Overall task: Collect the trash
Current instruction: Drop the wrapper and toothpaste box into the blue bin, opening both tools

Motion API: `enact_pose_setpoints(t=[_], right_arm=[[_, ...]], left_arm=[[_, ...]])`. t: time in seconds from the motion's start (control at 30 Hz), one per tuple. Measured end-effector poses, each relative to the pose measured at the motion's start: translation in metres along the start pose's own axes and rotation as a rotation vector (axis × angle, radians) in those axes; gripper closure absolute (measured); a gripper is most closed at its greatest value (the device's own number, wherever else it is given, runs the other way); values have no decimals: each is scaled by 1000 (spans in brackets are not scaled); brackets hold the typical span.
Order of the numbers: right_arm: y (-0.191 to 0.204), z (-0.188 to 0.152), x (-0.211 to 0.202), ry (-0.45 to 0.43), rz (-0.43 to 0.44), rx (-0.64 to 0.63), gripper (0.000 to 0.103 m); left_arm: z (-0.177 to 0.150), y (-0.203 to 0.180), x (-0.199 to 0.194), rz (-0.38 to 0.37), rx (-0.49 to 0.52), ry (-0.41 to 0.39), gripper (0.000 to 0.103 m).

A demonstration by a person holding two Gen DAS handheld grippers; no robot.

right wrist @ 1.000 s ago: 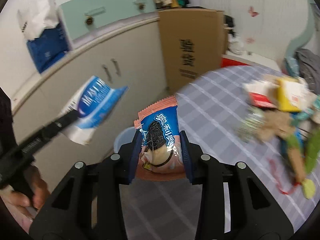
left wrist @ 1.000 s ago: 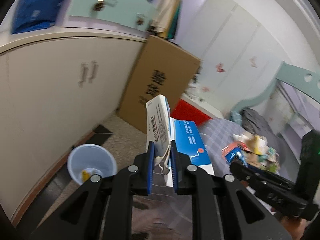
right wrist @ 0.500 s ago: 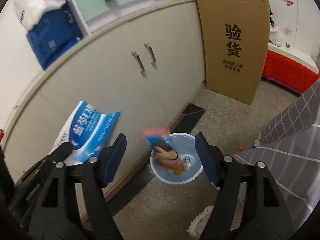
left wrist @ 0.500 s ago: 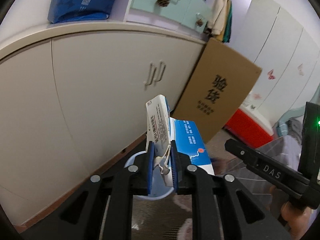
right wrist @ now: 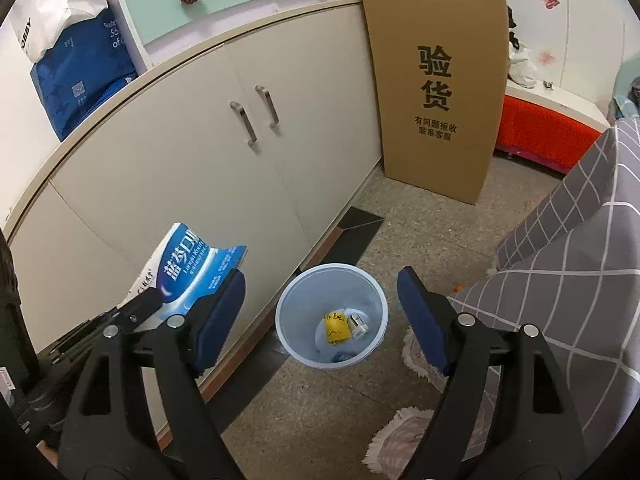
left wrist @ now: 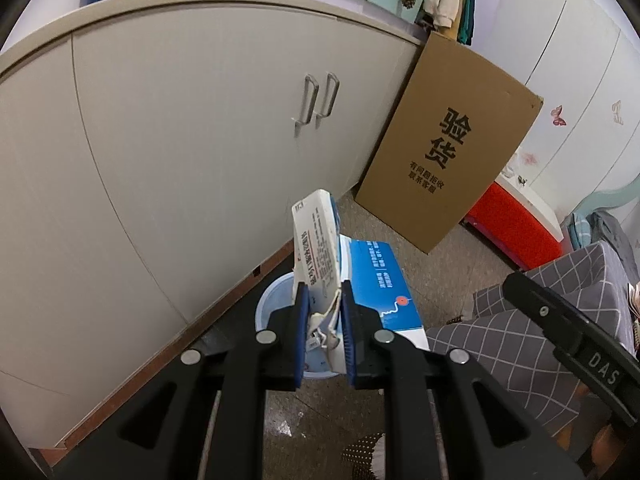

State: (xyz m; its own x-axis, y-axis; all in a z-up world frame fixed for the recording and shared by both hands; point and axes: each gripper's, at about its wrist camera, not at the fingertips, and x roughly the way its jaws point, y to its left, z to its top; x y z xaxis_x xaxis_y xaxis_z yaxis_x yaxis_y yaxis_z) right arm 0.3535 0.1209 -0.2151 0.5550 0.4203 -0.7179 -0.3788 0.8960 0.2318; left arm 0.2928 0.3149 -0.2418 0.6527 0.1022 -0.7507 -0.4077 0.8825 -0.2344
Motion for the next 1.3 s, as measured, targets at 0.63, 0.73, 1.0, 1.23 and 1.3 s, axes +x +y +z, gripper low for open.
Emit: enact_pose_setpoints(t=[0.63,0.73,1.0,1.23,1.3], right_arm=[[-25,1,-21,-120,-33,114,23],[-27,-1,-25,-117,-33,122,23],[-27,-4,-53,-132,-13,130,23],[-34,-5,-109,-205,-1,138,22],[-42,-6,-130,-232,-5,147,22]], left_arm=[[27,-31,21,-10,-23,11,21],[19,-30,16,-3,-25,22,21],[10,-47,-25,-28,15,-14,21],[4,-75,-80,-77,39,-84,21],[1,-88,-98,-98,54,-104,21]])
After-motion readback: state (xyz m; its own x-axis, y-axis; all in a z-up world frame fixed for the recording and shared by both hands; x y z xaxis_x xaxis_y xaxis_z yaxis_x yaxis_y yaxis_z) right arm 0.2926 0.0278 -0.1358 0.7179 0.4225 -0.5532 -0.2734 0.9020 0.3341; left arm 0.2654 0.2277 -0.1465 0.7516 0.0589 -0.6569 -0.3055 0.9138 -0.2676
